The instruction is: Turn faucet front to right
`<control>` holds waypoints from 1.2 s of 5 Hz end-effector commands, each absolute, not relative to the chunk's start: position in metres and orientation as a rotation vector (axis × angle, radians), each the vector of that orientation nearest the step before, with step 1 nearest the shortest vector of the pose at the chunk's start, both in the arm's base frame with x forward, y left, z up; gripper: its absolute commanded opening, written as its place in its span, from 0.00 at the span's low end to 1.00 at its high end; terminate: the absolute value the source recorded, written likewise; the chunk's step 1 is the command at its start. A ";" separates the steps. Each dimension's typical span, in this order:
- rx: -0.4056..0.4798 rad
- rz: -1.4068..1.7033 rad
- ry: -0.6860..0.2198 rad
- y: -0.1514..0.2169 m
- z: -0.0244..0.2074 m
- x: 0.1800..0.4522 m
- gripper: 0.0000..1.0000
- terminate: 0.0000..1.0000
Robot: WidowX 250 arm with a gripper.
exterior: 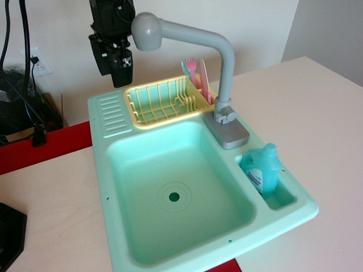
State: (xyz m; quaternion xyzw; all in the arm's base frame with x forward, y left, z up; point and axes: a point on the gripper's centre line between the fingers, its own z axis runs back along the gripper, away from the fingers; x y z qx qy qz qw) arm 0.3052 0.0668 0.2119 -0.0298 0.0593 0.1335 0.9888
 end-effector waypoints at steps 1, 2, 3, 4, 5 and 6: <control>-0.060 0.268 0.119 0.067 0.212 0.305 1.00 0.00; -0.054 0.274 0.112 0.075 0.215 0.317 1.00 0.00; -0.047 0.247 0.113 0.070 0.215 0.327 1.00 0.00; -0.056 0.178 0.133 0.052 0.214 0.332 1.00 0.00; -0.063 0.117 0.139 0.031 0.217 0.330 1.00 0.00; -0.067 0.048 0.153 0.002 0.217 0.325 1.00 0.00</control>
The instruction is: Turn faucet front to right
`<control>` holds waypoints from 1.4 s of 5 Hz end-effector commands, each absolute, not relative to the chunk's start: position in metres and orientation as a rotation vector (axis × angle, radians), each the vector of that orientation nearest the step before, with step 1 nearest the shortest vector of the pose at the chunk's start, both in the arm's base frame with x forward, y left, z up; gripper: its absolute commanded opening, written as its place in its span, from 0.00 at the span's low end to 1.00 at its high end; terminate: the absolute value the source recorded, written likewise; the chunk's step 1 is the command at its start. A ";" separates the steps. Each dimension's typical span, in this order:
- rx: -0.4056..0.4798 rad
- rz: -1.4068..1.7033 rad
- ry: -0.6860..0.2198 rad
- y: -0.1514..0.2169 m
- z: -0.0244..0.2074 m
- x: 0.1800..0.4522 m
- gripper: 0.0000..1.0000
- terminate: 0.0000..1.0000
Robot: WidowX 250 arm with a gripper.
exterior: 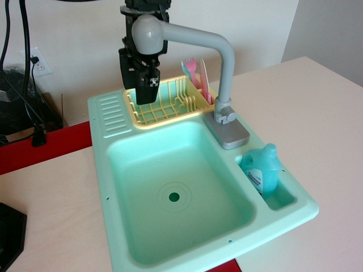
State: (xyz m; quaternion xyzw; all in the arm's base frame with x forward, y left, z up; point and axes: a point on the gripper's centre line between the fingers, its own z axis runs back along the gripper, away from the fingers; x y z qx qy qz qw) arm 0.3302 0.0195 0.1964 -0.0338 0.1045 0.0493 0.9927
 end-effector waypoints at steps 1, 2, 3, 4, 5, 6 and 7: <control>-0.067 -0.025 0.163 -0.027 0.217 0.320 1.00 0.00; -0.067 -0.062 0.168 -0.044 0.217 0.319 1.00 0.00; -0.053 -0.128 0.177 -0.066 0.214 0.319 1.00 0.00; -0.037 -0.201 0.187 -0.087 0.212 0.320 1.00 0.00; -0.041 -0.138 0.179 -0.073 0.212 0.318 1.00 0.00; -0.030 0.088 0.172 -0.025 0.208 0.307 1.00 0.00; 0.005 0.265 0.163 0.022 0.211 0.284 1.00 0.00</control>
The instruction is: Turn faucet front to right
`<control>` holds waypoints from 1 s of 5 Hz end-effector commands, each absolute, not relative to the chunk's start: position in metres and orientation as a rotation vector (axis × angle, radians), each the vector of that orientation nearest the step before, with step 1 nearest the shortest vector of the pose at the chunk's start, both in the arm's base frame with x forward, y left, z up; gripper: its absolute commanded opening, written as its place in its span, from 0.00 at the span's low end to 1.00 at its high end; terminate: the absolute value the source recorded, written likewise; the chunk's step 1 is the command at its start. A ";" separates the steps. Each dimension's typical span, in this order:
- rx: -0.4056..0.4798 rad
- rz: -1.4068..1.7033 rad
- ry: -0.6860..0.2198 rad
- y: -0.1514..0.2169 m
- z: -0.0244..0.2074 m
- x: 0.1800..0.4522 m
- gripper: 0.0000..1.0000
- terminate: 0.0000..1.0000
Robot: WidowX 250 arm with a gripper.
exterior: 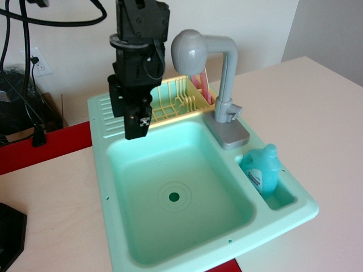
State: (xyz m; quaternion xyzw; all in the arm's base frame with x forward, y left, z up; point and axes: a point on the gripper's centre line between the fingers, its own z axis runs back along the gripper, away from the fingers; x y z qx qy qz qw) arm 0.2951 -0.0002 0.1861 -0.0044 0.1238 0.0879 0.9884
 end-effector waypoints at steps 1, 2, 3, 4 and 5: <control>0.006 0.326 0.130 0.051 0.220 0.265 1.00 0.00; -0.003 0.321 0.121 0.052 0.226 0.254 1.00 0.00; -0.022 0.288 0.089 0.043 0.238 0.246 1.00 0.00; -0.052 0.242 0.075 0.031 0.245 0.242 1.00 0.00; -0.064 0.228 0.081 0.029 0.247 0.236 1.00 0.00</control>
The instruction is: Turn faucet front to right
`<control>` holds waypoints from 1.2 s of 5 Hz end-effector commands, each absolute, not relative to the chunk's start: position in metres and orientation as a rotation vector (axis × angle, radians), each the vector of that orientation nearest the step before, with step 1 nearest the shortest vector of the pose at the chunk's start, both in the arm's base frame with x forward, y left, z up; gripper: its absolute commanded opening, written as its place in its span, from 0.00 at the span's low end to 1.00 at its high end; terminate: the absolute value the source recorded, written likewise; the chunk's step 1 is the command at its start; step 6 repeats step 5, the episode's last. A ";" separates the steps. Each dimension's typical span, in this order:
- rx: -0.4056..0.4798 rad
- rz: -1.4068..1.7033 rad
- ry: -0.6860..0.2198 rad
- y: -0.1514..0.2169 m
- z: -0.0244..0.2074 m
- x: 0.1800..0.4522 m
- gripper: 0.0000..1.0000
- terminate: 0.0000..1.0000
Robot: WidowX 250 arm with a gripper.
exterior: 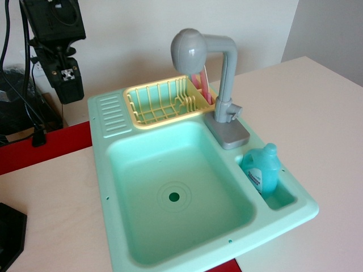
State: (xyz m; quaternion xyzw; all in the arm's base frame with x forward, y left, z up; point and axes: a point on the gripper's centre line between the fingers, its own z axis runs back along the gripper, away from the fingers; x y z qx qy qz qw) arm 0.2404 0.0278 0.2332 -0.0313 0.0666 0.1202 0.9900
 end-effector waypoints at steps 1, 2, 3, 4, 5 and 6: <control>-0.044 0.235 0.077 0.034 0.246 0.232 1.00 0.00; -0.046 0.244 0.077 0.042 0.246 0.232 1.00 0.00; -0.055 0.270 0.099 0.050 0.246 0.232 1.00 0.00; -0.055 0.270 0.099 0.050 0.246 0.232 1.00 0.00; -0.055 0.270 0.099 0.050 0.246 0.232 1.00 1.00; -0.055 0.270 0.099 0.050 0.246 0.232 1.00 1.00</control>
